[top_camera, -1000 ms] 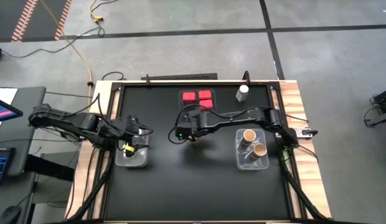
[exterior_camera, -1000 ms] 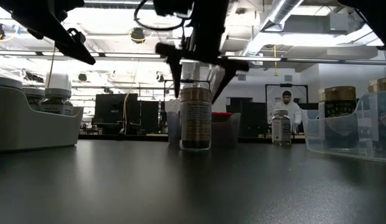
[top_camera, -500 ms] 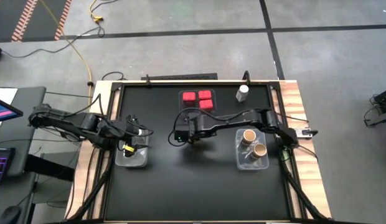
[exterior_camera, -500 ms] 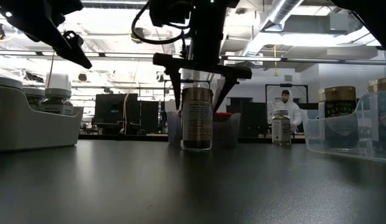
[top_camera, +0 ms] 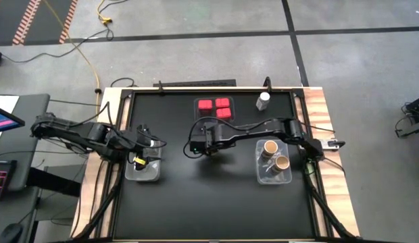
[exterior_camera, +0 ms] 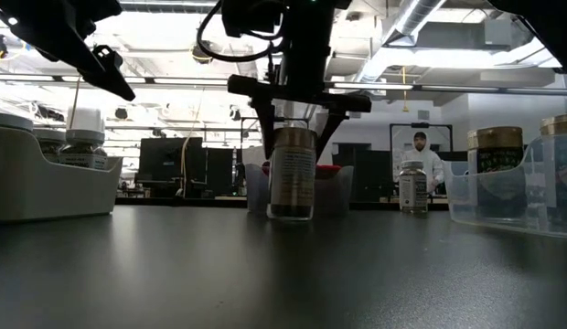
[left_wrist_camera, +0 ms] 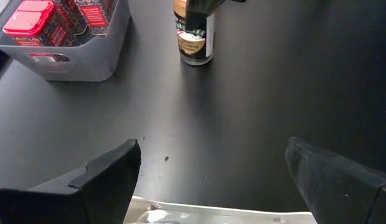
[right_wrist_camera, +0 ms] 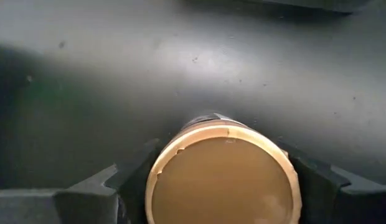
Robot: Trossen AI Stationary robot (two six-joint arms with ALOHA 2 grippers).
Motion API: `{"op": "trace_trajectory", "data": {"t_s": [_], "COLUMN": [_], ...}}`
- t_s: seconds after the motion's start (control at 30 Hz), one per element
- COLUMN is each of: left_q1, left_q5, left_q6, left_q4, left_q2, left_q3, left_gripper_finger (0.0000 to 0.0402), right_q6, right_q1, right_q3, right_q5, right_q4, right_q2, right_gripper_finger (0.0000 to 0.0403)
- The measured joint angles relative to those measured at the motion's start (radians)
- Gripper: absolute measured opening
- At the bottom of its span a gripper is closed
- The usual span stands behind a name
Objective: Sort spices by type
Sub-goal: Put the gold seasoning bottle into the transparent bin
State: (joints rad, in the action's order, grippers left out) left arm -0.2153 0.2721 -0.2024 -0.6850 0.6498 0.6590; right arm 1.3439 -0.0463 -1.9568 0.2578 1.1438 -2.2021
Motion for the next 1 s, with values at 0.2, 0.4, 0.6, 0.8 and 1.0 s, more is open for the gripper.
{"op": "trace_trajectory", "data": {"t_s": [0.2,0.4,0.6,0.8,1.0], "left_q1": [0.0,0.0,0.0,0.0,0.0], "left_q5": [0.0,0.0,0.0,0.0,-0.001], "left_q6": [-0.001,0.005,-0.009,-0.093,-0.16], "left_q4": [0.0,0.0,0.0,0.0,0.0], "left_q2": [0.0,0.0,0.0,0.0,0.0], "left_q3": [0.0,0.0,0.0,0.0,0.0], "left_gripper_finger": [0.0384,0.0384,0.0384,0.0384,0.0384], "right_q6": [-0.203,-0.528,-0.832,-1.111,-1.288], "right_q1": [-0.02,-0.049,-0.065,-0.089,-0.114], "right_q3": [0.001,0.0,0.0,0.0,0.0], "right_q5": [-0.028,-0.029,-0.027,-0.043,-0.105], "right_q4": [0.026,0.046,0.041,-0.021,-0.057], "right_q2": [0.022,0.051,0.05,0.05,0.051], "right_gripper_finger": [0.0307,0.0305,0.0305,0.0305,0.0305]}}
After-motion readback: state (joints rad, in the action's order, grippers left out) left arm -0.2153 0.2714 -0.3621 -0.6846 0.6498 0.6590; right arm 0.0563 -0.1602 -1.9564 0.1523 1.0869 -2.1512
